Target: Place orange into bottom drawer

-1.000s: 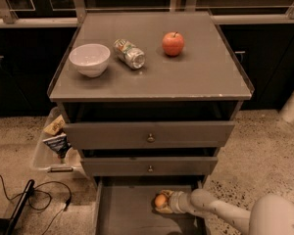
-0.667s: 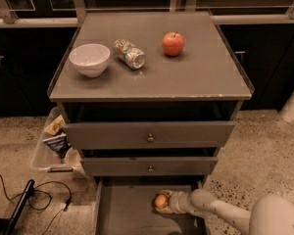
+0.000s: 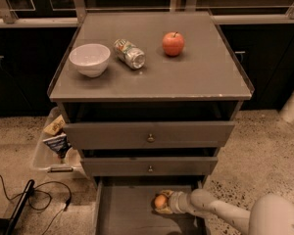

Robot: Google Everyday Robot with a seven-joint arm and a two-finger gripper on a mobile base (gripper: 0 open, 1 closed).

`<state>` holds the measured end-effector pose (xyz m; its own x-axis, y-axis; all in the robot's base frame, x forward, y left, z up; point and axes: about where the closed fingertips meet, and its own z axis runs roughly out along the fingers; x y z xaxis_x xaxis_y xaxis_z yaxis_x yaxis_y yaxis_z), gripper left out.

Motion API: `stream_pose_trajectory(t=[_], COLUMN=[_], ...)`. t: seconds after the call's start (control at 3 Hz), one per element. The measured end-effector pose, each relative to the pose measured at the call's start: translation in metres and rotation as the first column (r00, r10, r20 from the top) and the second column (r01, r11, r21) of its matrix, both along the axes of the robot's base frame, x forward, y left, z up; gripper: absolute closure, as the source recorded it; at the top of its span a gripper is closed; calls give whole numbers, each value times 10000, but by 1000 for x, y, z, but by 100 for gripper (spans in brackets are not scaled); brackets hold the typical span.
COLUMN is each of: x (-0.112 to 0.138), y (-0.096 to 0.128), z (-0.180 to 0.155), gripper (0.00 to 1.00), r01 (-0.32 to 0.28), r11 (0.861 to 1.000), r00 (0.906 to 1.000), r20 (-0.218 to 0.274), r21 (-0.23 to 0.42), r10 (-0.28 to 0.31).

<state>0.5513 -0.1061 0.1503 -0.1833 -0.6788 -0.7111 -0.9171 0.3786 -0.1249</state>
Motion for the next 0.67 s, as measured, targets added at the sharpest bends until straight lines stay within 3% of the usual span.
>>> stream_pose_trajectory(t=[0.33, 0.67], x=[0, 0], y=[0, 0], z=[0, 0], gripper=[0, 0], r01=[0, 0], r11=[10000, 10000], r00=[10000, 10000], r20=[0, 0], r21=[0, 0], r10=[0, 0])
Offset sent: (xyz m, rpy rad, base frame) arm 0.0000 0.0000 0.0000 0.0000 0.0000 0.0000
